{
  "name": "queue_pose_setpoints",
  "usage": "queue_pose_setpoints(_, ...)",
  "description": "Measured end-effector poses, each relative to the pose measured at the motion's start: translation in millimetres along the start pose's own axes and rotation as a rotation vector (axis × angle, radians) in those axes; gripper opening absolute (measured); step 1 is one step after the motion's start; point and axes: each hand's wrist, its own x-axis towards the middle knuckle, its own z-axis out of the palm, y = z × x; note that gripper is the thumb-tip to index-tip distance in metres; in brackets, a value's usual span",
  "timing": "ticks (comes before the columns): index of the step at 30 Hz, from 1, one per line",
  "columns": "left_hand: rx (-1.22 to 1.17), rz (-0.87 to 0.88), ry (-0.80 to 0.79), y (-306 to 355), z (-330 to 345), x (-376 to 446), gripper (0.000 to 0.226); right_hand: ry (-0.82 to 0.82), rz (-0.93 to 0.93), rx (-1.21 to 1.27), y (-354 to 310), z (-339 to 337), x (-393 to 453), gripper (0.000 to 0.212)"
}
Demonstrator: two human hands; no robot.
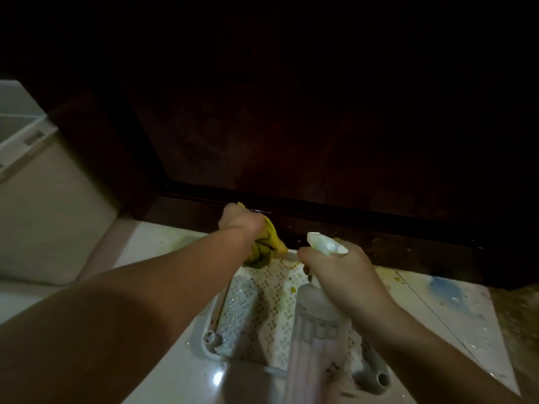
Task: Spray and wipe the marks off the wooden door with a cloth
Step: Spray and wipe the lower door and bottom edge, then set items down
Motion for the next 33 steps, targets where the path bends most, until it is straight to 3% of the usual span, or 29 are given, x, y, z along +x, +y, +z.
queue_pose_setpoints(4, 0.012, 0.023, 0.011, -2, -11, 1, 0.037, 0.12, 0.057, 0.079, 7, 18, 8, 0.02)
queue_pose_setpoints(8, 0.034, 0.018, 0.034, -5, -16, 3, 0.037, 0.139, 0.068, 0.115, 6, 27, 13, 0.021)
queue_pose_setpoints(16, 0.057, 0.011, 0.044, -5, -15, 11, 0.036, -0.076, 0.087, 0.229, 0, 40, 13, 0.016)
queue_pose_setpoints(24, 0.054, 0.013, 0.063, -8, -18, 15, 0.033, 0.094, 0.107, 0.221, -2, 51, 11, 0.02)
queue_pose_setpoints(33, 0.066, 0.008, 0.083, -13, -26, 22, 0.032, -0.097, 0.09, 0.296, 3, 58, 10, 0.029)
